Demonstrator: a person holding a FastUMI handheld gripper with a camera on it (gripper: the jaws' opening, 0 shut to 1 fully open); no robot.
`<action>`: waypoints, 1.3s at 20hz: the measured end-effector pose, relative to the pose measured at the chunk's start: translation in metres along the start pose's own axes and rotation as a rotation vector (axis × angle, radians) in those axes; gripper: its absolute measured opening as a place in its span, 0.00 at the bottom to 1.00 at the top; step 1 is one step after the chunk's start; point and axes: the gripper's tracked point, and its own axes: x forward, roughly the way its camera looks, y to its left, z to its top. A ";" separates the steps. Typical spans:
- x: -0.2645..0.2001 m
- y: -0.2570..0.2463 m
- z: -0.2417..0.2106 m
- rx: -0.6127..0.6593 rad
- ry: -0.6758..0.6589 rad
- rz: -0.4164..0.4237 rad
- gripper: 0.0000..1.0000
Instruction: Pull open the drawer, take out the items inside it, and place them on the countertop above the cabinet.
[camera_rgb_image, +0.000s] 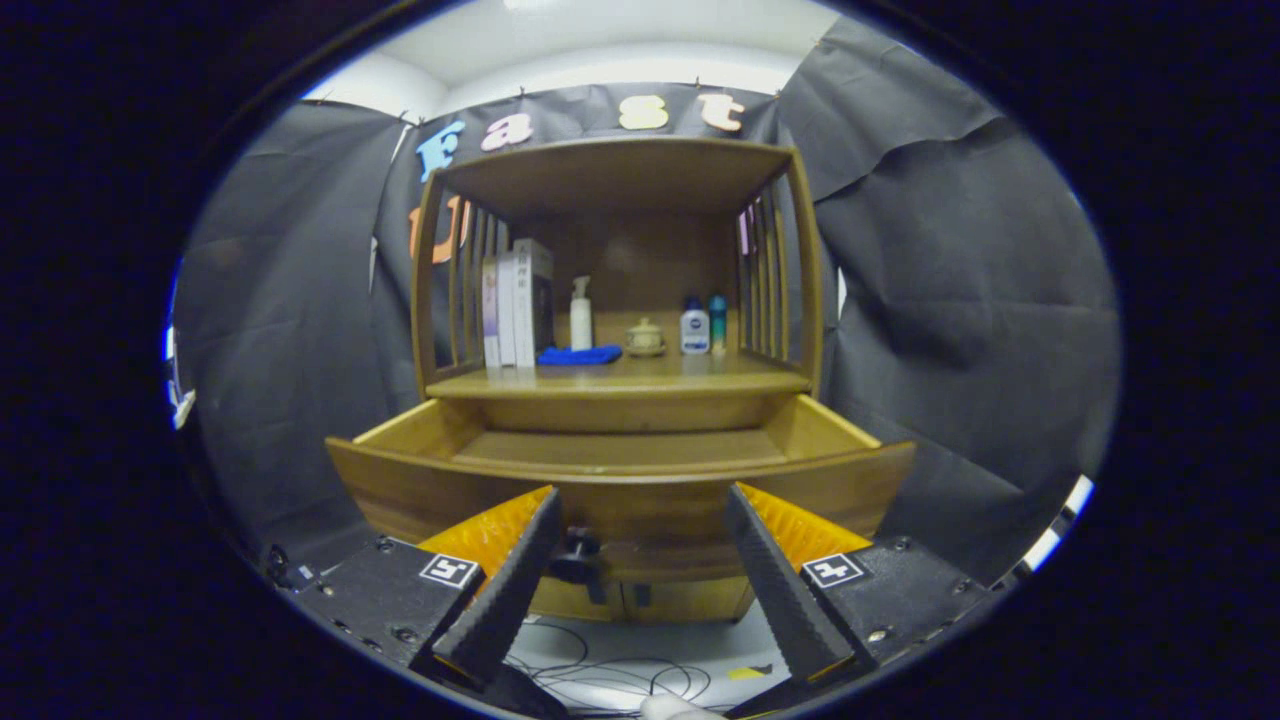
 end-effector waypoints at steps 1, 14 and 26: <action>-0.002 -0.004 0.015 0.011 -0.020 -0.001 1.00; 0.095 0.028 0.164 -0.031 -0.003 0.004 1.00; 0.200 0.064 -0.002 -0.068 0.748 0.053 1.00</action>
